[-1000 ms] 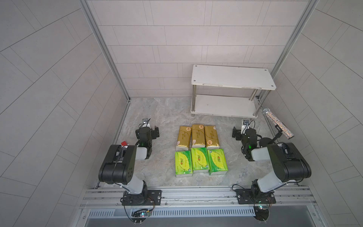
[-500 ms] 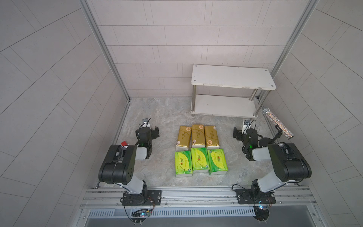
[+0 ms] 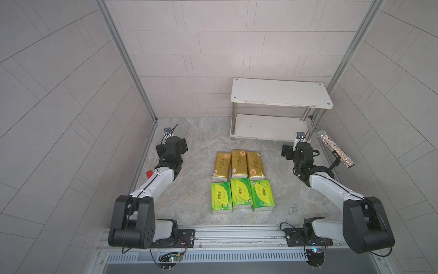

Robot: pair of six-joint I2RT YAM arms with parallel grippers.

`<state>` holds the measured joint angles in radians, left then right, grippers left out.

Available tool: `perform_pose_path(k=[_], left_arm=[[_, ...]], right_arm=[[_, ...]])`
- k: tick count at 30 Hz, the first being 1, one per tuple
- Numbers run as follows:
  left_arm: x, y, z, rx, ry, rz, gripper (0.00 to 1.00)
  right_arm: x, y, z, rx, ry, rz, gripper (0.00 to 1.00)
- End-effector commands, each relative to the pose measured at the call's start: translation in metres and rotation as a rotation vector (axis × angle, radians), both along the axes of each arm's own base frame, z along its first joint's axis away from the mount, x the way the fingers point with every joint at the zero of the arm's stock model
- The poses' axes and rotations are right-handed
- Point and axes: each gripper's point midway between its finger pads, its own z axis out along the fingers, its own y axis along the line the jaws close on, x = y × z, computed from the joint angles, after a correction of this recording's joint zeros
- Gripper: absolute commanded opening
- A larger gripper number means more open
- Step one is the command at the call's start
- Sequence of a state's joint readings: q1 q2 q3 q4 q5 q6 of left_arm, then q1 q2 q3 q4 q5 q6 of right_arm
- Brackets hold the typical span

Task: Place the tissue boxes on the shelf by color
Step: Pick up the box of tissues from the center of the board.

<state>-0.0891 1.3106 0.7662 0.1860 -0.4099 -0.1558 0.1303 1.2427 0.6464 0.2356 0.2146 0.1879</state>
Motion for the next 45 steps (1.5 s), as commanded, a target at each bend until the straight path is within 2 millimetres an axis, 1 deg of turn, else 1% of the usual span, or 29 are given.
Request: perform_pose_path(k=[1,3,6,8,10,13,16,19,22,25,29,32,36,43,45], left_arm=[[-0.023,0.000,-0.002,-0.062,0.102,0.053,1.00],[-0.028,-0.007,0.001,-0.108,0.111,0.032,1.00],[-0.046,-0.015,0.001,-0.108,0.147,0.027,1.00],[-0.061,-0.020,-0.005,-0.087,0.197,0.043,1.00],[-0.071,-0.027,-0.011,-0.074,0.245,0.045,1.00],[-0.082,-0.041,-0.022,-0.094,0.338,0.029,1.00],[-0.089,-0.056,-0.028,-0.088,0.438,-0.001,1.00],[-0.092,-0.075,-0.030,-0.083,0.497,-0.055,1.00],[-0.096,-0.089,-0.032,-0.079,0.525,-0.104,1.00],[-0.106,-0.099,-0.037,-0.095,0.569,-0.143,1.00],[-0.122,-0.107,-0.045,-0.090,0.615,-0.170,1.00],[-0.130,-0.108,-0.051,-0.090,0.628,-0.176,1.00],[-0.136,-0.106,-0.057,-0.067,0.657,-0.185,1.00],[-0.138,-0.110,-0.057,-0.077,0.679,-0.207,1.00],[-0.136,-0.111,-0.056,-0.080,0.680,-0.210,1.00]], right_arm=[[-0.027,0.008,-0.013,0.066,0.165,-0.050,0.99],[-0.036,0.024,-0.008,0.116,0.216,-0.011,0.98],[-0.049,0.046,-0.003,0.160,0.268,0.060,0.98],[-0.059,0.059,-0.004,0.191,0.307,0.106,0.96],[-0.070,0.070,-0.007,0.206,0.351,0.142,0.96],[-0.089,0.086,-0.012,0.212,0.400,0.196,0.96],[-0.106,0.103,-0.016,0.239,0.445,0.254,0.95],[-0.116,0.115,-0.020,0.234,0.474,0.277,0.95],[-0.116,0.125,-0.023,0.256,0.480,0.286,0.95],[-0.112,0.135,-0.026,0.265,0.512,0.294,0.94],[-0.105,0.149,-0.029,0.254,0.542,0.319,0.94],[-0.101,0.160,-0.032,0.242,0.561,0.332,0.94],[-0.096,0.170,-0.038,0.240,0.581,0.331,0.96],[-0.089,0.188,-0.058,0.207,0.642,0.340,0.96],[-0.086,0.195,-0.061,0.205,0.646,0.349,0.96]])
